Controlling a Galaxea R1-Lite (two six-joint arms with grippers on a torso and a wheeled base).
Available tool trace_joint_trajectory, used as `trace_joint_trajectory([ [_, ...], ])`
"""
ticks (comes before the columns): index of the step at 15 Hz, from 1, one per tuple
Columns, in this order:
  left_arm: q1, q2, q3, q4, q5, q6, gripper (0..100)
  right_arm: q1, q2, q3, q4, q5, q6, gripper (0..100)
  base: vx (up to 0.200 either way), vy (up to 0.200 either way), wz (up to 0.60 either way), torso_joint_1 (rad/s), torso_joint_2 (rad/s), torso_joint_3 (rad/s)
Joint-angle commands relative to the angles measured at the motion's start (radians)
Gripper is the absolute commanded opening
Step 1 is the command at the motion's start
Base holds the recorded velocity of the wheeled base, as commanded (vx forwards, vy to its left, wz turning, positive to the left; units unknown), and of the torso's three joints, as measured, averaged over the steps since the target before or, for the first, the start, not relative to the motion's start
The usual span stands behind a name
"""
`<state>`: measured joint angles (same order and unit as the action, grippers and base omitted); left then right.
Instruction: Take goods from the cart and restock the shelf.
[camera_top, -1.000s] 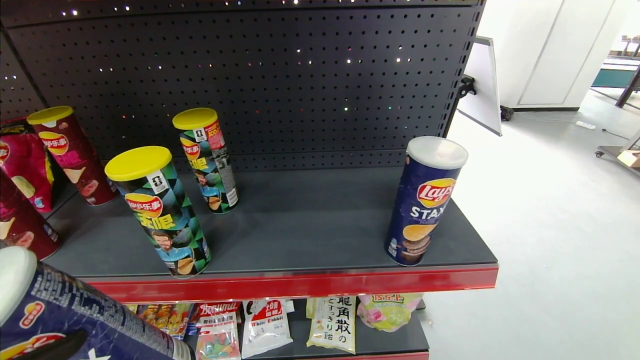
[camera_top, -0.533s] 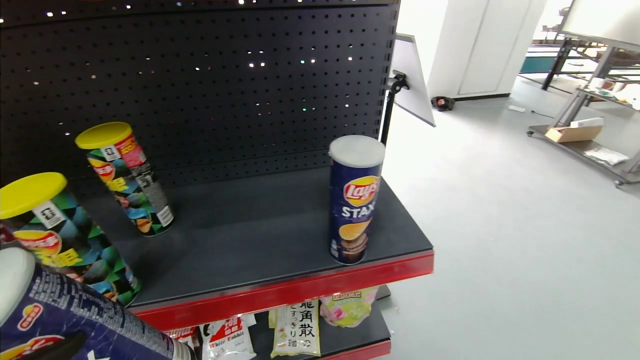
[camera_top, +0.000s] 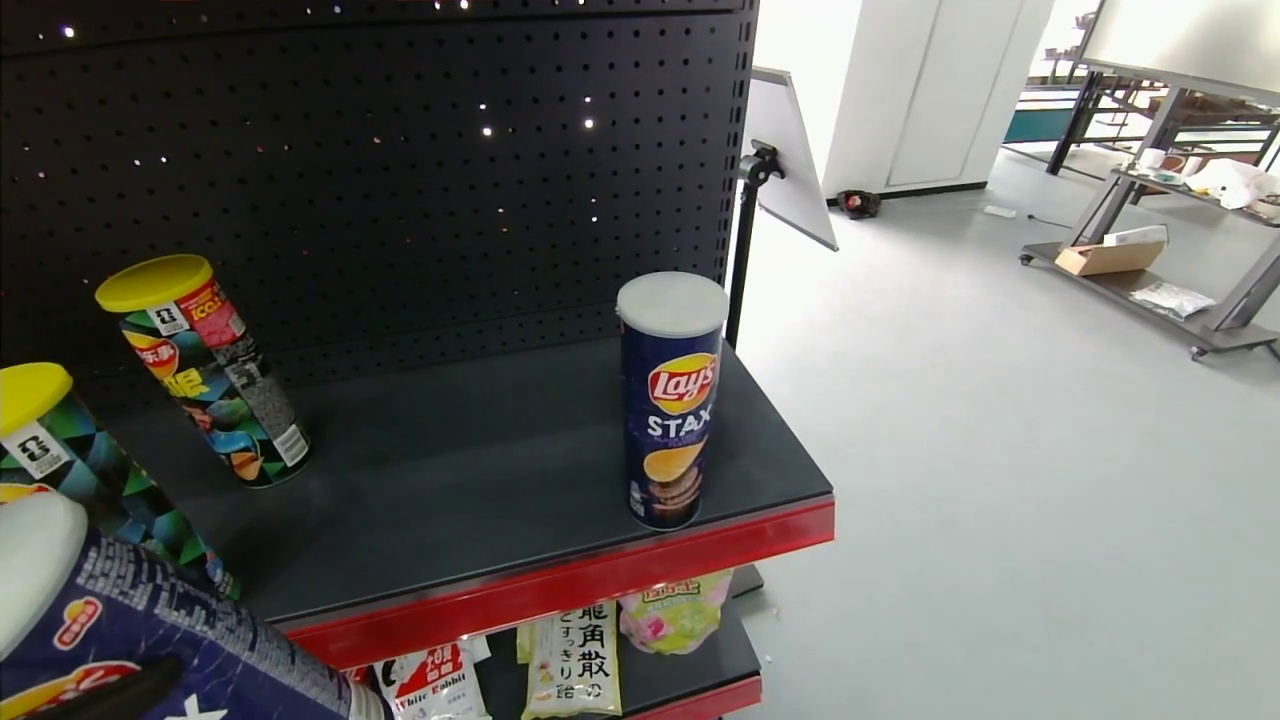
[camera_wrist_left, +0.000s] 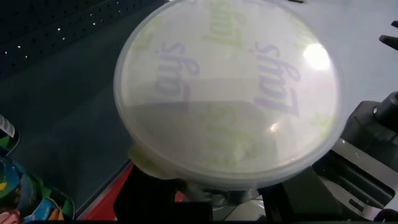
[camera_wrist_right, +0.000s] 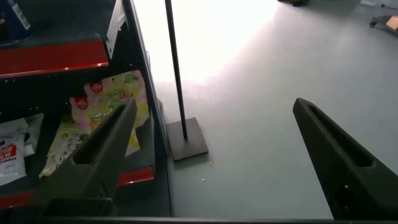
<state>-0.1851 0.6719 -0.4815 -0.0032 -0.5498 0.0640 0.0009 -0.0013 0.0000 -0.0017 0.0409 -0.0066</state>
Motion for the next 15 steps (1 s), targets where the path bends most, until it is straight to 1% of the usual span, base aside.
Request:
trace_joint_trajectory([
  [1,-0.001,0.029,-0.008,-0.003,0.001,0.000,0,0.001,0.001,0.000,0.000,0.001,0.000,100,0.000,0.000,0.00,0.000,0.00,0.000],
  [3,-0.001,0.084,-0.043,-0.004,-0.002,0.002,0,0.001,0.001,0.000,0.000,-0.001,0.000,100,0.000,0.000,0.00,0.000,0.00,0.000],
  [7,-0.004,0.247,-0.180,-0.017,-0.016,0.007,0,0.001,0.001,0.000,0.000,-0.001,0.002,100,0.000,0.000,0.00,0.000,0.00,0.000],
  [10,-0.051,0.324,-0.193,-0.083,-0.019,0.010,0,0.001,0.001,0.000,0.000,-0.001,0.002,100,0.000,0.000,0.00,0.000,0.00,0.000],
  [11,-0.068,0.368,-0.204,-0.120,-0.019,0.011,0,0.001,0.001,0.000,0.000,-0.001,0.002,100,0.000,0.000,0.00,0.000,0.00,0.000],
  [12,-0.077,0.410,-0.216,-0.144,-0.018,0.011,0,0.001,0.001,0.000,0.000,-0.001,0.002,100,0.000,0.000,0.00,0.000,0.00,0.000],
  [14,-0.079,0.474,-0.241,-0.179,-0.016,0.013,0,0.001,0.001,0.000,0.000,-0.001,0.002,100,0.000,0.000,0.00,0.000,0.00,0.000],
  [15,-0.079,0.534,-0.270,-0.208,-0.015,0.025,0,0.001,0.001,0.000,0.000,-0.001,0.002,100,0.000,0.000,0.00,0.000,0.00,0.000],
])
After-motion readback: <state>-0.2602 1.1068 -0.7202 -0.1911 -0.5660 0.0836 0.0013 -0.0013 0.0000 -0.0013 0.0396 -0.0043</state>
